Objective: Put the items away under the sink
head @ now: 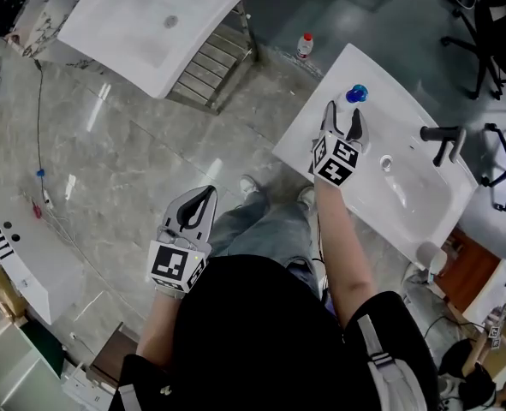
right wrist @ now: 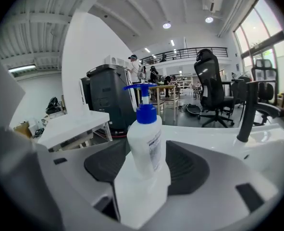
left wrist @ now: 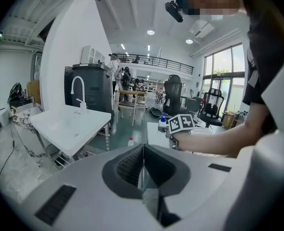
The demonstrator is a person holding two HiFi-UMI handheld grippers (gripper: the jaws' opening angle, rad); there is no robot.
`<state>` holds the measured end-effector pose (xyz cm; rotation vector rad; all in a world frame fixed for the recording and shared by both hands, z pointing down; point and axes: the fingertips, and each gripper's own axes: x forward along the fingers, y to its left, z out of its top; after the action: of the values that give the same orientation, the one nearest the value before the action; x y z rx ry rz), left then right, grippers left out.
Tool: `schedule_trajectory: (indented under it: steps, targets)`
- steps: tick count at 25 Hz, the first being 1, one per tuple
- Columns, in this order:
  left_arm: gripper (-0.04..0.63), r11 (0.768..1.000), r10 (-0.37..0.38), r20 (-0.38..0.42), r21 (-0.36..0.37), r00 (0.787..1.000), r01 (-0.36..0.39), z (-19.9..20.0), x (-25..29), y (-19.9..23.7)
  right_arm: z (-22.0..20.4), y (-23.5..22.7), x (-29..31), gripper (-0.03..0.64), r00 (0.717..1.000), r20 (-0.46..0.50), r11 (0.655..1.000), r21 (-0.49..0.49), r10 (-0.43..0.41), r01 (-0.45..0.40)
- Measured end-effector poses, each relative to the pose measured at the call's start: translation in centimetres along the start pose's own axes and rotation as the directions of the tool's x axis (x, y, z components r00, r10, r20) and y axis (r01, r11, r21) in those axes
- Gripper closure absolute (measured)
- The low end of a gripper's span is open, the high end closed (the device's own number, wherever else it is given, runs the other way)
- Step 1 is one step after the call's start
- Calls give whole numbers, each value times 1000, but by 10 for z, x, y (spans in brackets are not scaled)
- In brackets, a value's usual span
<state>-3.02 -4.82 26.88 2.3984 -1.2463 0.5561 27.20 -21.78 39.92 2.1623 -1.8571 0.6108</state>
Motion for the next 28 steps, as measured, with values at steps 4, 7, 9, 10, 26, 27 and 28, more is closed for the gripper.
schedule_trajectory:
  steps: [4,7,9,10,26,27,28]
  targets:
    - [572,1000,-2,-5,-5,1000,2,-5,-8,21,-1,-1,17,374,998,-1,997,18,-69,69]
    - [572,1000,-12,-5,-3,1000,12,-9,-11,32,-4,-4,26,374,994,-2,994,24,-110,110]
    - [572,1000,-17,-7,-4,1000,17,-11,-13,38,-5,-6,31,375,991,3,991,20,-131,131]
    - [572,1000,-20,-8,-4,1000,20,-12,-13,40,-5,-6,33,375,990,4,990,19,-140,140]
    - [572,999,25,5,-48,1000,-24,-17,-20,38,-7,-14,39,405,998,-11,998,-19,-57,57]
    - [572,998,35,9,-59,999,-34,-18,-21,36,-7,-14,38,405,999,-12,999,-28,-41,40]
    - [572,997,46,13,-69,999,-45,-18,-22,32,-5,-12,36,406,1000,-11,999,-37,-22,22]
